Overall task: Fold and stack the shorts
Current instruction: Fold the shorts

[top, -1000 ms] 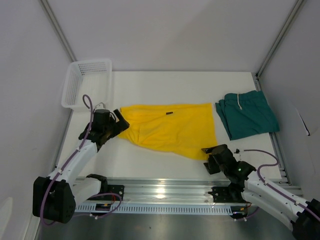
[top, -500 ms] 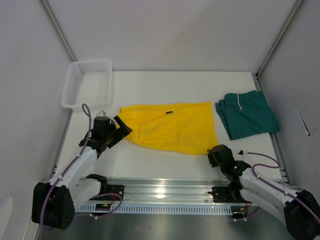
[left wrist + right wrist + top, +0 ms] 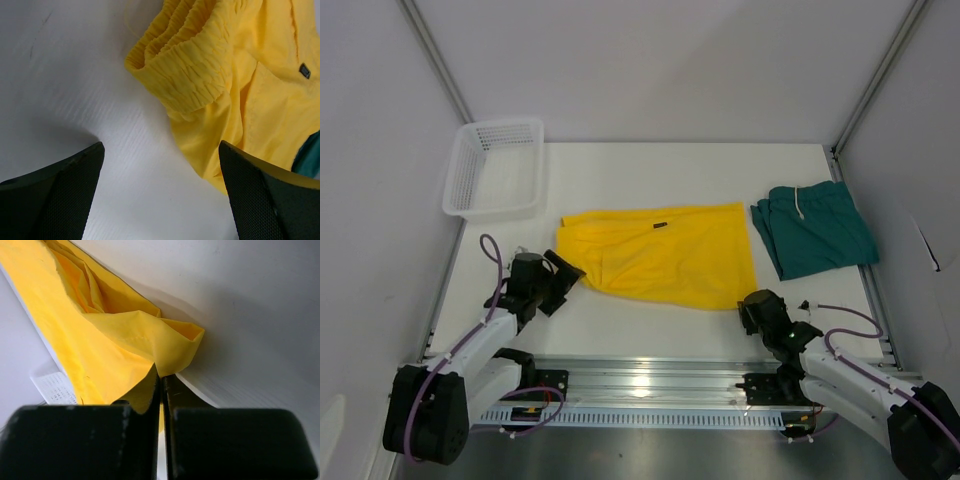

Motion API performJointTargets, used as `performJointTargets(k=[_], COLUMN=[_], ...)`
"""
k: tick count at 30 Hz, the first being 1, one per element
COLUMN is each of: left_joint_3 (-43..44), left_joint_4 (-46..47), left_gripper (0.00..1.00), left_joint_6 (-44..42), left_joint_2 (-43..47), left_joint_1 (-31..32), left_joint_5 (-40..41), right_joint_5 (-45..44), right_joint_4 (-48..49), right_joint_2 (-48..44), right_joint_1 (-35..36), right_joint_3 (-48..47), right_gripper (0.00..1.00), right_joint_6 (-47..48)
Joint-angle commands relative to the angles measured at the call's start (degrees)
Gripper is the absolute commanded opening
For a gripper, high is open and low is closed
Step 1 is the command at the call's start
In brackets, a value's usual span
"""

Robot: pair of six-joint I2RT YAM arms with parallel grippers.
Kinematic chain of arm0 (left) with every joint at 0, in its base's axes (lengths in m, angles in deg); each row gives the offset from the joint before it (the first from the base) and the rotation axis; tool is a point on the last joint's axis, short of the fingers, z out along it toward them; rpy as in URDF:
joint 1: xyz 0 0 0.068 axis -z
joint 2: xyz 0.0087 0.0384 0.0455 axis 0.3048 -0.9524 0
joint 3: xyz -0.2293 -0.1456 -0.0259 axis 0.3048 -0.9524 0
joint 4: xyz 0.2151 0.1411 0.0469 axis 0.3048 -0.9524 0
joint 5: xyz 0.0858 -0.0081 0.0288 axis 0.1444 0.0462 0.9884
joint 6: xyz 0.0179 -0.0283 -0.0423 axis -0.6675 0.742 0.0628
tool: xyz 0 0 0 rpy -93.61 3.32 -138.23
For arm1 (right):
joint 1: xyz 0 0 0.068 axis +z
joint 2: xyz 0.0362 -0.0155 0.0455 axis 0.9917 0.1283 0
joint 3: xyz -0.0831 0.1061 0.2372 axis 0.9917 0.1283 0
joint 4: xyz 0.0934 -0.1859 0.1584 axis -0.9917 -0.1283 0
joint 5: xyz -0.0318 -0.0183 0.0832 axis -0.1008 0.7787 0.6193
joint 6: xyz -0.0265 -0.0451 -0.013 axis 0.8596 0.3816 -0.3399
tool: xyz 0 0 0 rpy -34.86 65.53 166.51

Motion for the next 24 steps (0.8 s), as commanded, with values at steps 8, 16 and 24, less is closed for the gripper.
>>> performJointTargets(k=[8, 16, 24], left_joint_3=[-4.3, -5.2, -5.2], left_joint_4=[11.8, 9.3, 14.3], left_gripper=[0.99, 0.89, 0.81], left_joint_6=[13.9, 18.9, 24.2], left_joint_2=[-0.7, 2.1, -1.4], left_joint_1=[-0.3, -1.8, -1.8], left_joint_5=[6.8, 11.0, 11.2], right_joint_5=[-3.3, -4.0, -4.3], right_joint_4=[-1.7, -3.2, -3.6], right_joint_2=[-0.7, -2.1, -2.5], right_joint_1=[-0.3, -0.3, -0.3], right_joint_3=[-0.4, -0.5, -0.5], right_gripper=[0.0, 0.0, 0.0], right_joint_6=[0.2, 0.2, 0.2])
